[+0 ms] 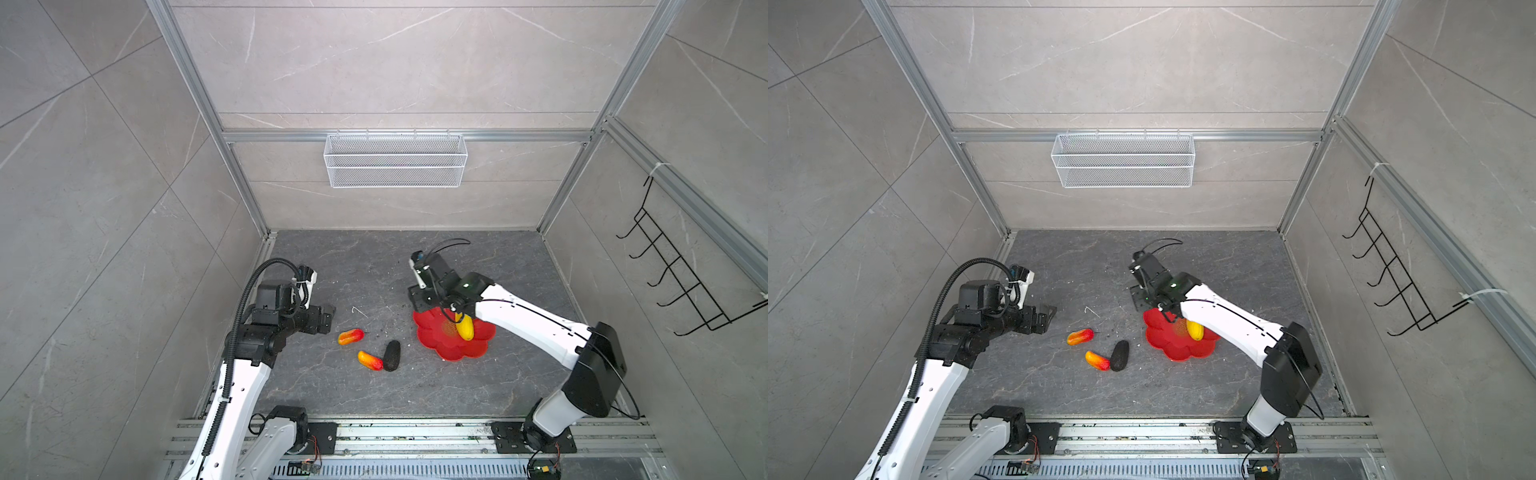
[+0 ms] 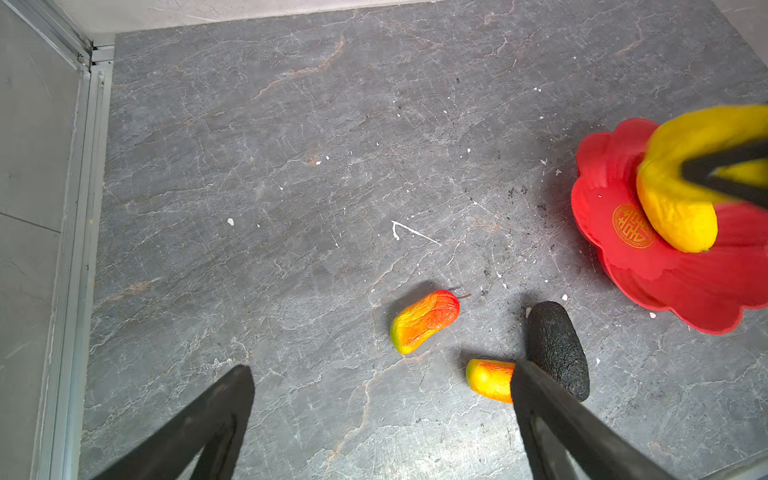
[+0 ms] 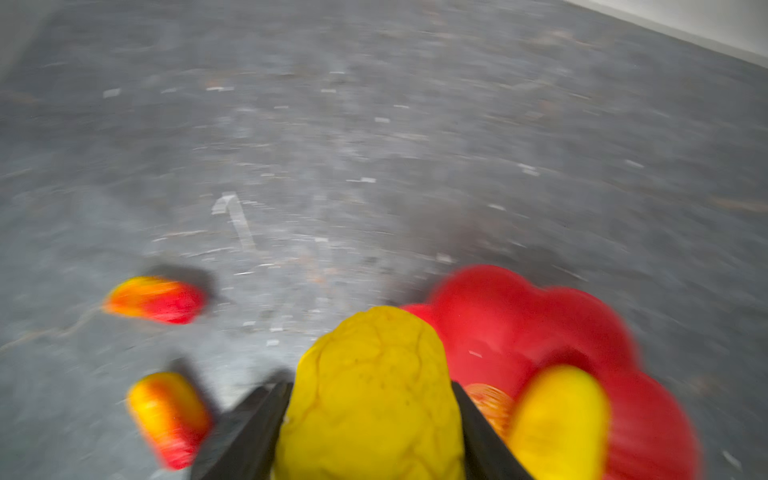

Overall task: Place and organize the fake fruits in the fruit bowl
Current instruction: 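Carry the yellow lemon into the red bowl and release it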

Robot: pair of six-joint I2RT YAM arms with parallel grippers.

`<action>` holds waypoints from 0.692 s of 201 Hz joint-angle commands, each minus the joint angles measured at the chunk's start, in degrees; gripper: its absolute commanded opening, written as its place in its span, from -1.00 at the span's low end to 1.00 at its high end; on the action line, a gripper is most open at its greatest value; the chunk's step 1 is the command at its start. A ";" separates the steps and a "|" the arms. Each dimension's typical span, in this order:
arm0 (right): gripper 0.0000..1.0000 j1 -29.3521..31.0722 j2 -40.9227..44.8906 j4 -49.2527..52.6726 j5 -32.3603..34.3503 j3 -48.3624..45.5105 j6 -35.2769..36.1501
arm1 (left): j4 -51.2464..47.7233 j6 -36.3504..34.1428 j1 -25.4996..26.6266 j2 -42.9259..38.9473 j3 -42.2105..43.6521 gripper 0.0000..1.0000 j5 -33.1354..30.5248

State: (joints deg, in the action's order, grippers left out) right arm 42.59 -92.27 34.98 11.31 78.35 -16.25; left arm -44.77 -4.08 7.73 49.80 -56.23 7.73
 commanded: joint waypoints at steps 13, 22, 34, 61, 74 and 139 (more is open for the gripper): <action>-0.02 -5.34 2.04 0.56 1.09 -7.84 1.92 | 0.78 0.12 -0.25 -0.27 -0.46 1.00 0.25; -0.02 -6.32 1.68 -0.42 0.61 -9.14 2.01 | 0.74 0.12 -0.23 -0.27 -0.46 1.00 0.27; -0.02 -7.21 0.47 -1.45 -0.42 -10.45 1.97 | 0.70 0.12 -0.26 -0.30 -0.44 1.00 0.20; -0.02 -8.20 -3.30 -4.25 -1.42 -11.78 1.65 | 0.70 0.12 -0.21 -0.21 -0.40 1.00 0.23; -0.03 -8.63 -4.79 -5.32 -1.50 -12.12 1.44 | 0.72 0.14 -0.26 -0.25 -0.44 1.00 0.25; -0.02 -10.22 -9.76 -8.18 -2.17 -12.41 1.40 | 0.76 0.07 -0.26 -0.32 -0.28 1.00 0.27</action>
State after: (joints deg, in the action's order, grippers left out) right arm 32.82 -100.44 28.58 9.54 66.57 -15.20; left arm -44.77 -4.08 7.73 49.82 -56.23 7.75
